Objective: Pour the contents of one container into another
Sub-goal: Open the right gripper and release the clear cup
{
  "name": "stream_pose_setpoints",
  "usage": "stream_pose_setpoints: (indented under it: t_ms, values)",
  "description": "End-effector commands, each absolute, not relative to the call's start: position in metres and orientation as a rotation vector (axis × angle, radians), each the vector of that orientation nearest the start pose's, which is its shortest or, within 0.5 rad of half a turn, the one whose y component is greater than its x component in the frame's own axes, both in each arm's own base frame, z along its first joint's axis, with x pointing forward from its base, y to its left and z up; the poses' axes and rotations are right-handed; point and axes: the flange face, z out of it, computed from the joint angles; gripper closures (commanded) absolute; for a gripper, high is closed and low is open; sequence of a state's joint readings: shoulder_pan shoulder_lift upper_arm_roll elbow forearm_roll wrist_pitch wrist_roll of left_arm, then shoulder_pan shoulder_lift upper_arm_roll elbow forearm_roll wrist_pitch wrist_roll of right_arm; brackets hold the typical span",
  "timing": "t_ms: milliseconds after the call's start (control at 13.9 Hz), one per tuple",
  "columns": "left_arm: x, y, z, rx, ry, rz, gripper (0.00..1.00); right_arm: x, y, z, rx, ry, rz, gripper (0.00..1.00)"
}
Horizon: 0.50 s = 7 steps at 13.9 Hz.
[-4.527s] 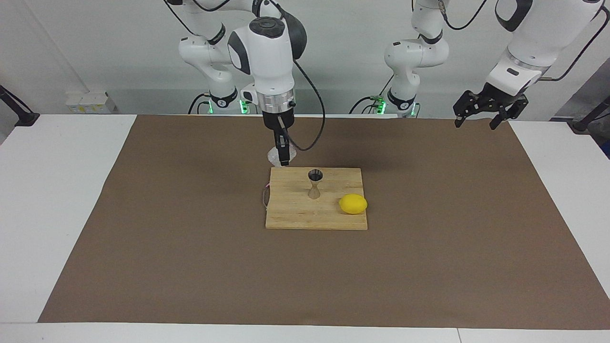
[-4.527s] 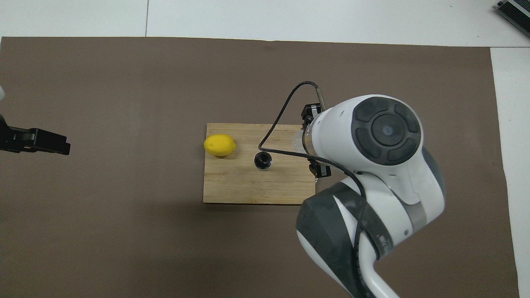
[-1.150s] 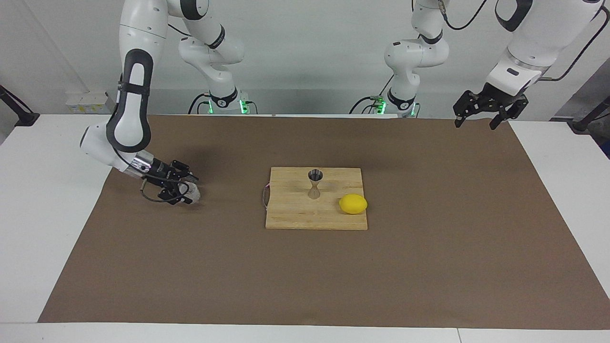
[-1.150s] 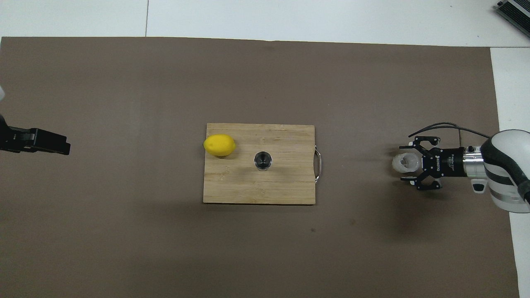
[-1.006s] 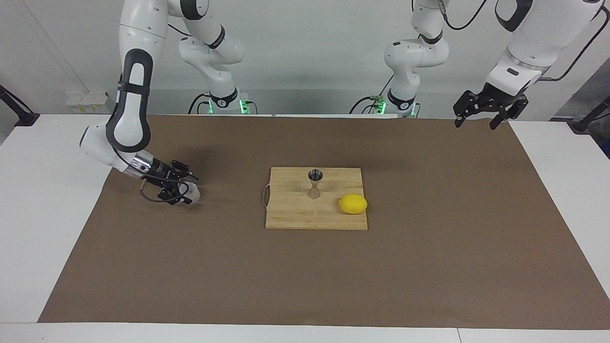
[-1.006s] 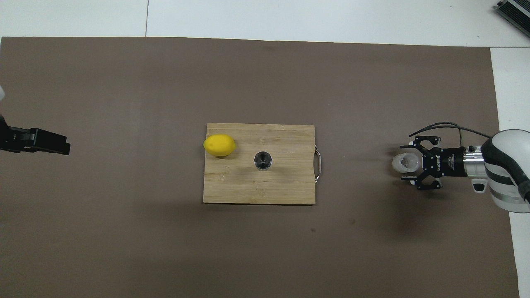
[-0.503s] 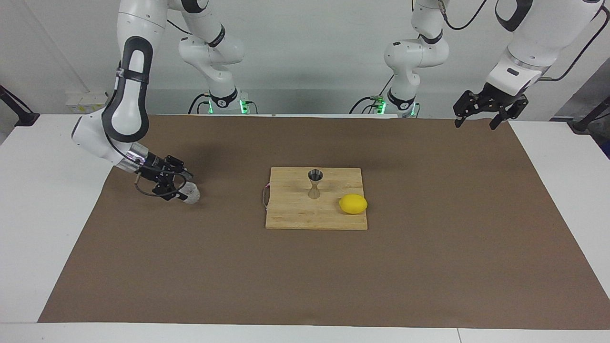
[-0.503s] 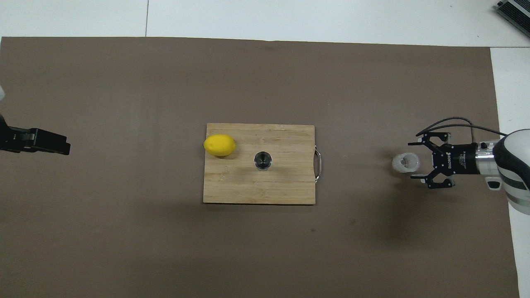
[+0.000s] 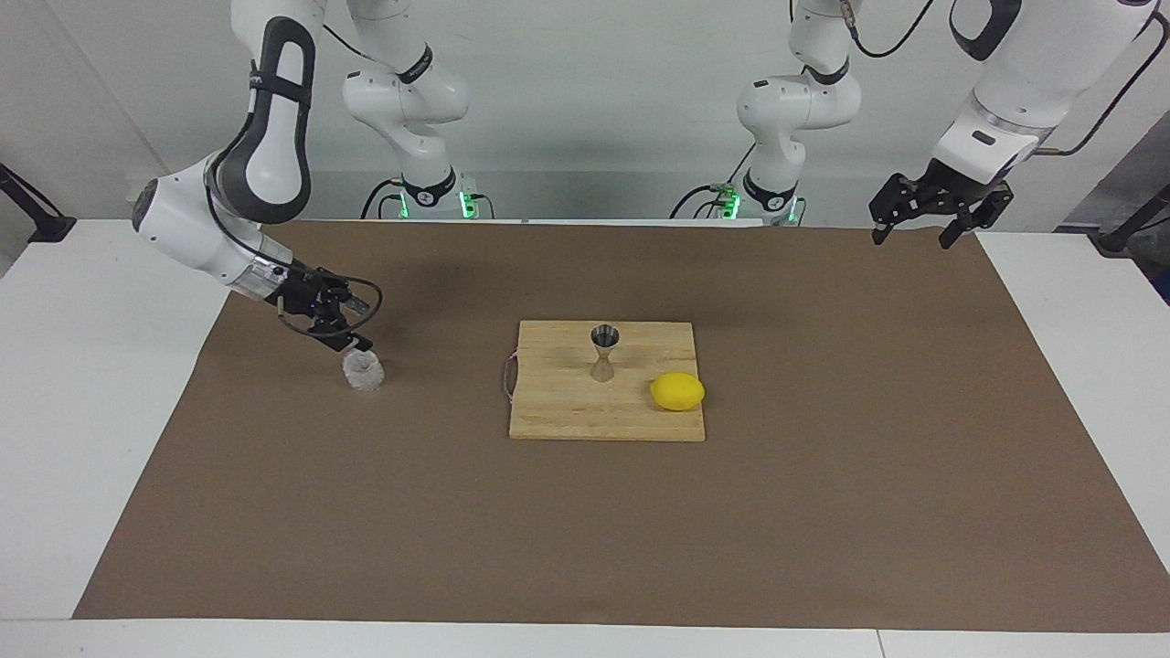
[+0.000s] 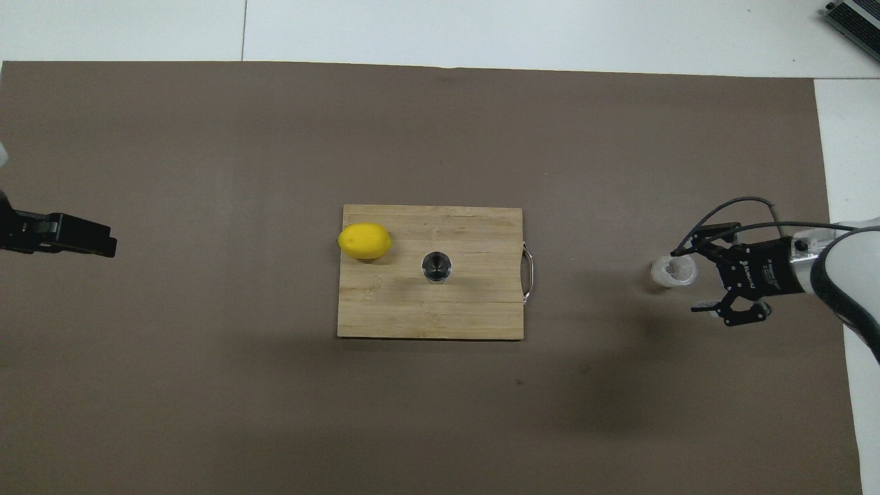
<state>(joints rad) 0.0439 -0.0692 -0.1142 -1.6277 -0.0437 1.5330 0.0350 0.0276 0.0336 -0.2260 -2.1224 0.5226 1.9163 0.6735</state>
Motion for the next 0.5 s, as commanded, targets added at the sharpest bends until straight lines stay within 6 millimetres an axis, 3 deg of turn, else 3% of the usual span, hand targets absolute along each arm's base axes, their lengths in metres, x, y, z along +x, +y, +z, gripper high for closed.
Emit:
stream_pose_setpoints:
  t_ms: [0, 144, 431]
  values:
    - [0.517, -0.043, 0.634, -3.152, 0.148, 0.048, 0.0, 0.513, -0.042, 0.41, -2.5, 1.331, 0.405, 0.0]
    - [0.517, -0.043, 0.634, -3.151, 0.147, 0.048, 0.0, 0.509, -0.017, 0.43, -2.653, 1.225, 0.348, 0.0]
    - [0.517, -0.043, 0.634, -3.152, 0.148, 0.048, 0.0, 0.515, 0.006, 0.476, -2.77, 0.998, 0.199, 0.0]
